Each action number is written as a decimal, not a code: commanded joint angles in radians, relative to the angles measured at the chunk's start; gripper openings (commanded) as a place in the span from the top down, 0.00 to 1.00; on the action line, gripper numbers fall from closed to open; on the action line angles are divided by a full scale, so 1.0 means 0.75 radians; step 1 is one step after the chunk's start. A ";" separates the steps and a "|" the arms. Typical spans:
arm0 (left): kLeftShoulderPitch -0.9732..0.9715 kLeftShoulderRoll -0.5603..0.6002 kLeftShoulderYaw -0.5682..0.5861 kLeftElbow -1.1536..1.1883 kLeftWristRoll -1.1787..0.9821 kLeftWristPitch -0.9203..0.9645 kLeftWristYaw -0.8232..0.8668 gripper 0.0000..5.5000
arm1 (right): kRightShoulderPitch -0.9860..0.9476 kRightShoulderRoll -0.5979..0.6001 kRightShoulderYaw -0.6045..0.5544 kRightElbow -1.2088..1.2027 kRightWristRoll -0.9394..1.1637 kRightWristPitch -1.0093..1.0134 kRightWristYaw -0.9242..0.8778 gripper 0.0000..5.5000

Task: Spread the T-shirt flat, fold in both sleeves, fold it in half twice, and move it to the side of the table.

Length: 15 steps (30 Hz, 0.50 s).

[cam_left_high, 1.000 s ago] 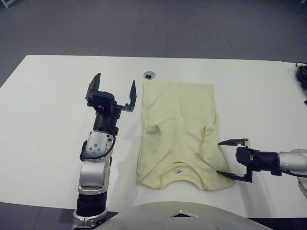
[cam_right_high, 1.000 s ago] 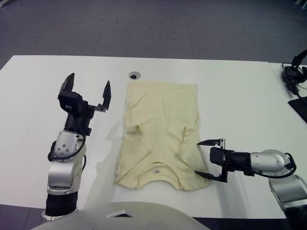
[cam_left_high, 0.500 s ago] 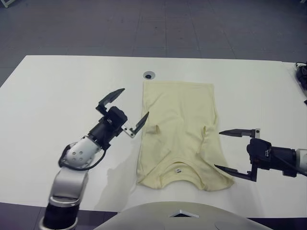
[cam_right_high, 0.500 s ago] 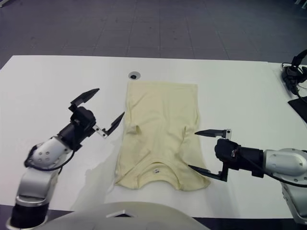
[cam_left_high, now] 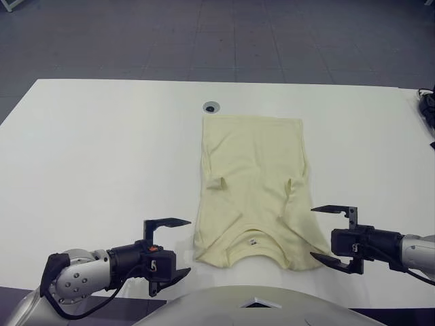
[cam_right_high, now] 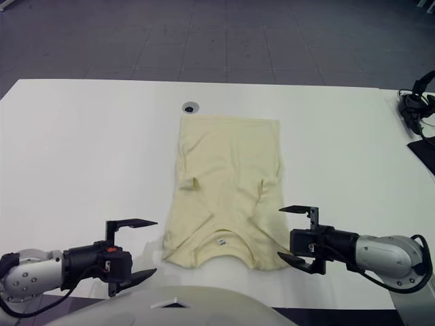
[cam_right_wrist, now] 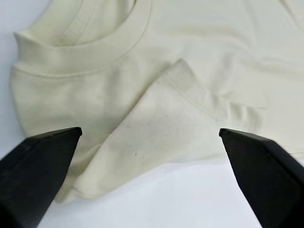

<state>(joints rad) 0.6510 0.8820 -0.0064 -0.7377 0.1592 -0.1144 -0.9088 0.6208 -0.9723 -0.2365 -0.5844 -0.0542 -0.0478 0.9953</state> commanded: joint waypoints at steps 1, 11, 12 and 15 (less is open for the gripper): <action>-0.001 0.001 -0.085 0.036 0.132 -0.030 0.027 0.02 | -0.001 0.005 -0.008 -0.010 -0.024 -0.010 -0.011 0.02; -0.073 -0.074 -0.308 0.159 0.455 -0.031 0.159 0.02 | 0.006 0.009 -0.038 -0.031 -0.011 -0.014 -0.010 0.02; -0.082 -0.076 -0.317 0.175 0.483 -0.030 0.173 0.05 | 0.007 0.009 -0.041 -0.034 -0.010 -0.014 -0.010 0.02; -0.095 -0.076 -0.347 0.197 0.494 -0.025 0.176 0.14 | 0.008 0.011 -0.048 -0.044 -0.005 -0.011 -0.008 0.02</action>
<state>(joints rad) 0.5670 0.8045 -0.2432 -0.6842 0.4298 -0.1853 -0.7504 0.6263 -0.9668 -0.2599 -0.6028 -0.0627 -0.0550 0.9851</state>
